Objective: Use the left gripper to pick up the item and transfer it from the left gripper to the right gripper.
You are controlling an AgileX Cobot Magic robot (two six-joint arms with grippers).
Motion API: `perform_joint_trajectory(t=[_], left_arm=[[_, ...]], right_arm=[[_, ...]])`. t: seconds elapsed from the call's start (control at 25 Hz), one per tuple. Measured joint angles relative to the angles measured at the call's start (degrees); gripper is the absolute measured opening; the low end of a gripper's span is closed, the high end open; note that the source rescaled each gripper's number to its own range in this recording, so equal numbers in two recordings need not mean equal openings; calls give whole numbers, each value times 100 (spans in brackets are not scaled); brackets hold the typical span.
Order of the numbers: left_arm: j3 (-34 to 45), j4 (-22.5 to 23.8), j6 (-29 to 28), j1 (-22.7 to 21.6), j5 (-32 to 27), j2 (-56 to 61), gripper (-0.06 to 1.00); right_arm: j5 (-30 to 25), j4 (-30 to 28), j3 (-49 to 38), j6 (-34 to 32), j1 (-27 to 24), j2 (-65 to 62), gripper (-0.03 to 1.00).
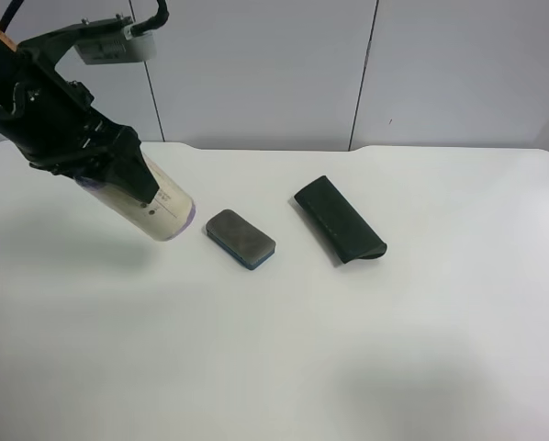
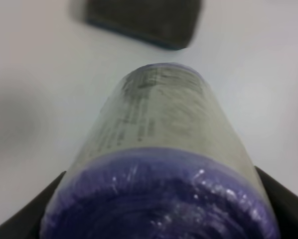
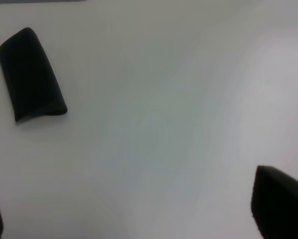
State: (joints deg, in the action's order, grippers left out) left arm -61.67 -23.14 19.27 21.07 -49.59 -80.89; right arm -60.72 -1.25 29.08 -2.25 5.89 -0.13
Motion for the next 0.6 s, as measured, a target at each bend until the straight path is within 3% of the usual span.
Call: perform_joint_trajectory(t=[0.28, 0.44, 0.6], left_arm=[[0, -1993, 2009, 0, -276, 21, 0], [0, -2651, 2458, 0, -365, 23, 0], [0, -2839, 2490, 0, -360, 23, 0]], right_arm=[[0, 0, 0, 0, 0, 0, 100], [0, 0, 0, 0, 0, 0, 100], [0, 0, 0, 0, 0, 0, 100]])
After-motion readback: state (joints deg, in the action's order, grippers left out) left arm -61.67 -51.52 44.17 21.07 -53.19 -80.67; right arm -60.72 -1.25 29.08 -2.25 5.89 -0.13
